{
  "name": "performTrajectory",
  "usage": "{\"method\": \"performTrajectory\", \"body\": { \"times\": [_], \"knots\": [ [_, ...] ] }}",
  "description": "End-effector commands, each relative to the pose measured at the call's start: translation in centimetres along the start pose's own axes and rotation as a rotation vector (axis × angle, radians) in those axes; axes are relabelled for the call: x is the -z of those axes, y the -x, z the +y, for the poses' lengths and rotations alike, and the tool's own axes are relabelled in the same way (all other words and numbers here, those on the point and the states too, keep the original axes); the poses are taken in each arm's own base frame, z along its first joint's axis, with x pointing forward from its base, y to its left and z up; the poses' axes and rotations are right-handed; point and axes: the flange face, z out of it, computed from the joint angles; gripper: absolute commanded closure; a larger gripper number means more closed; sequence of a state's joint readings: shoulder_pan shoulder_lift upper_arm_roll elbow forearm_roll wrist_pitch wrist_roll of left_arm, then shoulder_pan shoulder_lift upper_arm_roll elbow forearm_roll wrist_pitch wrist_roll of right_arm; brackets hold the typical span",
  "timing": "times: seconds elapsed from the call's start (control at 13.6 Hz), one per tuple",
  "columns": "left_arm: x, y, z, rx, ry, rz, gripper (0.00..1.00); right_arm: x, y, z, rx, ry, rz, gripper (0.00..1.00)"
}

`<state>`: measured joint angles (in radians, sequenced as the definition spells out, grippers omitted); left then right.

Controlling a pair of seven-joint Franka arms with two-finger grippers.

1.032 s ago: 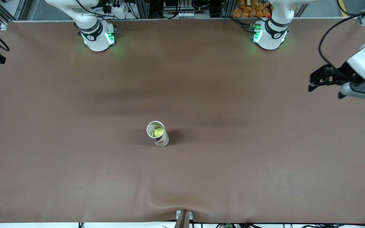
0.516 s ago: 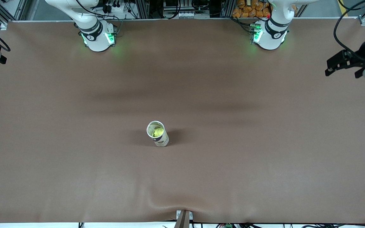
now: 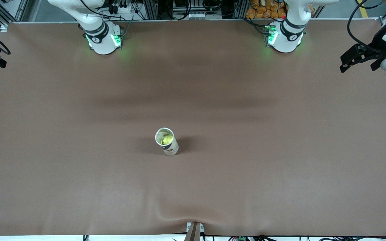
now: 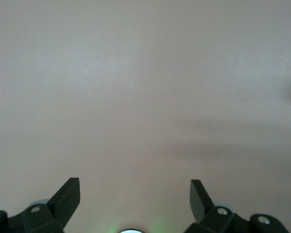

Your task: Insert tennis ball vertically with right arm

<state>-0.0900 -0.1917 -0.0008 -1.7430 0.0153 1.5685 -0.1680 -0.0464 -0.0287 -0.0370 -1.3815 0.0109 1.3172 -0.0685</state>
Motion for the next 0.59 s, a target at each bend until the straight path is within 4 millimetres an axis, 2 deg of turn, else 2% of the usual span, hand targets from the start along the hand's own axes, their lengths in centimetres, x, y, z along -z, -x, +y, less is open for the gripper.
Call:
{"method": "performTrajectory", "body": {
  "times": [0.0,0.29,0.52],
  "knots": [
    [0.2,0.8,0.2,0.031,-0.013,0.031,0.0,0.1,0.6,0.4,0.003,-0.009,0.007,0.0],
    [0.5,0.4,-0.3,0.02,-0.021,0.038,0.0,0.2,0.6,0.4,0.002,-0.01,0.007,0.0],
    [1.6,0.2,-1.3,0.039,-0.014,0.056,0.0,0.2,0.6,0.4,0.004,-0.01,0.01,0.0]
  ]
}}
